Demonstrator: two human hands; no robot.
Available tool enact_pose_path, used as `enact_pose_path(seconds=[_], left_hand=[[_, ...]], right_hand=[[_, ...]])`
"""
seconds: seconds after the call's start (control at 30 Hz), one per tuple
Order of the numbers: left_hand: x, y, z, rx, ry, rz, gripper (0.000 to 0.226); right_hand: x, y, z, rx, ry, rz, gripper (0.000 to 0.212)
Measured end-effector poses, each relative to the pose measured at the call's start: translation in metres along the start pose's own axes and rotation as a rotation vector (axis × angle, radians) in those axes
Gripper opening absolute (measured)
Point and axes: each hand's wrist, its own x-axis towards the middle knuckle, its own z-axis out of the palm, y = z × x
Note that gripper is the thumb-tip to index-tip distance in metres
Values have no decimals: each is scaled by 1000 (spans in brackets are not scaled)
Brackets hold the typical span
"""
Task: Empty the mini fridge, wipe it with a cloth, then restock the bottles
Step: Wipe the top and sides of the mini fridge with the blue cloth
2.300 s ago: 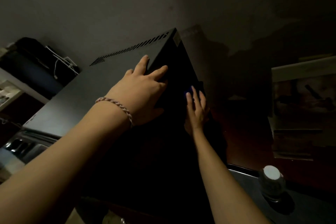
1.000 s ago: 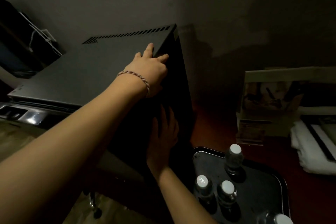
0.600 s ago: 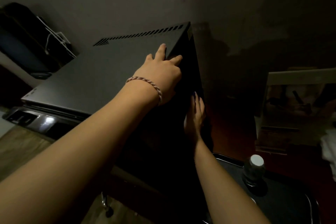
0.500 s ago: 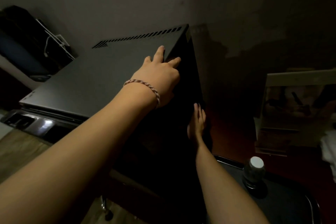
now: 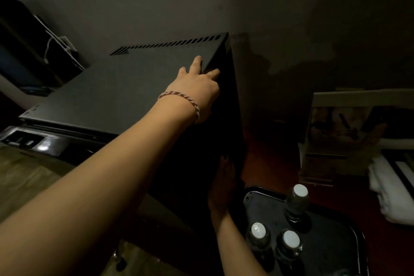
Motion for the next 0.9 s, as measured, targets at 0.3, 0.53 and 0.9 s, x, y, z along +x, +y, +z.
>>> enact_pose_path(seconds=[0.3, 0.53, 0.9], left_hand=[[3, -6, 2, -184, 111, -42, 83], [1, -5, -5, -282, 77, -80, 78], [-33, -41, 6, -633, -30, -337, 102]], right_hand=[[-50, -98, 11, -25, 184, -325, 87], [7, -89, 1, -1, 189, -337, 81], [9, -15, -1, 30, 98, -187, 52]])
